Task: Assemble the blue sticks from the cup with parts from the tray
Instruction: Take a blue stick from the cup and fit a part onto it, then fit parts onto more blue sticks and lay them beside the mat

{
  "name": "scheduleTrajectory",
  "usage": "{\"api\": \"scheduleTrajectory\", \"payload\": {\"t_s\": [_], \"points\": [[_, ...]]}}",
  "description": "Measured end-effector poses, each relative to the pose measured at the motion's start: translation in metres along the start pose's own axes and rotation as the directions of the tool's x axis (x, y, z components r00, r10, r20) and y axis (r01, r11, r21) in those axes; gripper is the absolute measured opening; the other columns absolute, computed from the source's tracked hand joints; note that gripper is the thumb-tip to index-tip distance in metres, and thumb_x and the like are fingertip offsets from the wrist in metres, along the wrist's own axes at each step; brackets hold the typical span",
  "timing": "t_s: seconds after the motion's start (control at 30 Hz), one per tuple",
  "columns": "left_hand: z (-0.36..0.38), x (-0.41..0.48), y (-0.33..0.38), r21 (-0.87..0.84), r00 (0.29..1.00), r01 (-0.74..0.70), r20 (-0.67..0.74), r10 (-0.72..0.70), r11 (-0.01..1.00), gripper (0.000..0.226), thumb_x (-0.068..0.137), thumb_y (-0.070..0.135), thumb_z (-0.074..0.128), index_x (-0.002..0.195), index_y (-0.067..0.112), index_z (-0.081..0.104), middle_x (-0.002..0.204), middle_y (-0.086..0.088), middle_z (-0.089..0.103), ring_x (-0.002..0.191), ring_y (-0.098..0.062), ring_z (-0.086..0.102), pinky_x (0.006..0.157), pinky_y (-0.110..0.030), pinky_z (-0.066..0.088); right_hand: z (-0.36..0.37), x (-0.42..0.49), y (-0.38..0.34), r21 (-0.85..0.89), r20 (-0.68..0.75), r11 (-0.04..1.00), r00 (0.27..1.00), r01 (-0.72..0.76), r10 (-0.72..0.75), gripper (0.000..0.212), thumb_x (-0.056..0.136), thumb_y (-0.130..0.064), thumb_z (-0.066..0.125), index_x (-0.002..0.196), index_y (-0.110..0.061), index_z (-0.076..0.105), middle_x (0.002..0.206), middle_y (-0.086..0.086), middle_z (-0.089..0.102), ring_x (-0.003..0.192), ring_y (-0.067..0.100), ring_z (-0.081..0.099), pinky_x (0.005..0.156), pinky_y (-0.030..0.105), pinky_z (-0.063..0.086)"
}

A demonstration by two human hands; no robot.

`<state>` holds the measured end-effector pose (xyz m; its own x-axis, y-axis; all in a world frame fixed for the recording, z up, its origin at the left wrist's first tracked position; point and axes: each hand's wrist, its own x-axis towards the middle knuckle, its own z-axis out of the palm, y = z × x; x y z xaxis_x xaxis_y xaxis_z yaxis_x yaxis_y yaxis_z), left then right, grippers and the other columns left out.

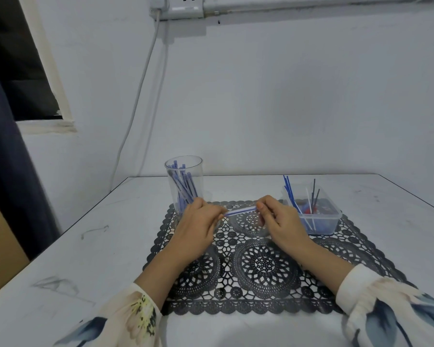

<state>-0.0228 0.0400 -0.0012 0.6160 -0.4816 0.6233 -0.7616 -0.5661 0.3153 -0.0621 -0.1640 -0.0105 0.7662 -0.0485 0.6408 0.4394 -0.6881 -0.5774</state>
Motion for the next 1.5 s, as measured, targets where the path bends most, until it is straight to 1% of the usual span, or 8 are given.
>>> {"api": "scheduleTrajectory", "payload": {"t_s": [0.17,0.7,0.8,0.9,1.07,1.17,1.33,1.5], "points": [[-0.004,0.0,-0.005,0.119,0.987,-0.114,-0.097,0.126,0.986,0.019,0.081,0.013,0.066,0.1,0.014,0.071,0.082,0.003,0.067,0.075,-0.016,0.057,0.07,-0.026,0.044,0.003,-0.001,-0.003,-0.064,0.028,0.998,1.0,-0.001,0.002,0.04,0.095,-0.044,0.036,0.062,-0.023,0.045,0.051,-0.004,0.049,0.049,0.012,0.05,0.052,0.036,0.044],[-0.003,-0.001,-0.005,0.234,0.961,-0.091,-0.233,0.147,0.968,0.021,0.065,0.007,0.082,0.084,0.014,0.074,0.076,0.003,0.069,0.065,-0.011,0.063,0.058,-0.015,0.047,0.008,-0.006,-0.023,-0.003,-0.022,0.994,0.994,-0.107,0.107,0.032,0.096,-0.02,0.047,0.065,-0.028,0.052,0.052,-0.007,0.051,0.048,0.004,0.047,0.052,0.02,0.036],[-0.002,-0.003,-0.011,0.181,0.949,0.02,-0.314,0.038,0.983,0.022,0.074,0.003,0.074,0.095,0.007,0.072,0.081,-0.004,0.07,0.064,-0.018,0.064,0.055,-0.03,0.057,0.016,-0.01,-0.027,-0.025,0.071,0.996,0.994,-0.086,0.088,0.022,0.096,-0.012,0.046,0.105,-0.016,0.066,0.077,-0.004,0.067,0.064,-0.004,0.057,0.065,0.012,0.044],[-0.005,-0.002,-0.017,0.035,0.886,0.157,-0.447,-0.125,0.987,0.02,0.084,0.008,0.064,0.104,0.005,0.068,0.088,-0.004,0.068,0.069,-0.017,0.062,0.061,-0.03,0.054,0.024,-0.013,-0.027,-0.178,0.301,0.984,0.951,-0.02,0.074,0.039,0.099,-0.025,0.04,0.137,-0.015,0.044,0.128,-0.001,0.056,0.115,0.006,0.049,0.099,0.02,0.033],[-0.016,0.0,-0.019,-0.362,0.589,0.404,-0.6,-0.541,0.84,0.022,0.092,0.014,0.054,0.11,0.004,0.06,0.097,-0.002,0.059,0.079,-0.011,0.053,0.063,-0.005,0.04,0.033,-0.016,-0.018,-0.366,0.502,0.93,0.851,0.044,0.157,0.069,0.095,-0.053,0.029,0.15,-0.018,0.005,0.156,-0.001,0.007,0.143,0.011,0.006,0.112,0.024,0.004],[-0.021,-0.002,-0.038,-0.42,0.455,0.56,-0.564,-0.689,0.714,0.027,0.093,0.016,0.052,0.114,0.001,0.06,0.107,-0.01,0.06,0.081,-0.014,0.053,0.072,-0.017,0.038,0.036,-0.015,-0.016,-0.464,0.562,0.881,0.799,0.091,0.213,0.083,0.087,-0.068,0.019,0.15,-0.018,-0.002,0.157,-0.001,-0.004,0.143,0.012,-0.004,0.114,0.029,-0.001],[-0.025,-0.01,-0.05,-0.328,0.462,0.739,-0.388,-0.797,0.588,0.02,0.089,0.013,0.057,0.096,-0.001,0.07,0.081,-0.009,0.067,0.071,-0.018,0.054,0.066,-0.024,0.036,0.037,-0.015,-0.015,-0.514,0.605,0.846,0.76,0.145,0.237,0.125,0.046,-0.088,-0.021,0.15,-0.022,0.0,0.157,-0.002,-0.004,0.143,0.013,-0.007,0.115,0.038,-0.005],[-0.021,-0.01,-0.057,-0.23,0.509,0.794,-0.257,-0.822,0.563,0.021,0.082,0.014,0.063,0.061,0.015,0.065,0.06,0.001,0.058,0.059,-0.015,0.051,0.061,-0.03,0.047,0.04,-0.014,-0.011,-0.517,0.607,0.842,0.76,0.155,0.233,0.125,0.046,-0.088,-0.02,0.15,-0.022,0.002,0.157,-0.002,-0.003,0.143,0.013,-0.006,0.116,0.038,-0.003]]}}
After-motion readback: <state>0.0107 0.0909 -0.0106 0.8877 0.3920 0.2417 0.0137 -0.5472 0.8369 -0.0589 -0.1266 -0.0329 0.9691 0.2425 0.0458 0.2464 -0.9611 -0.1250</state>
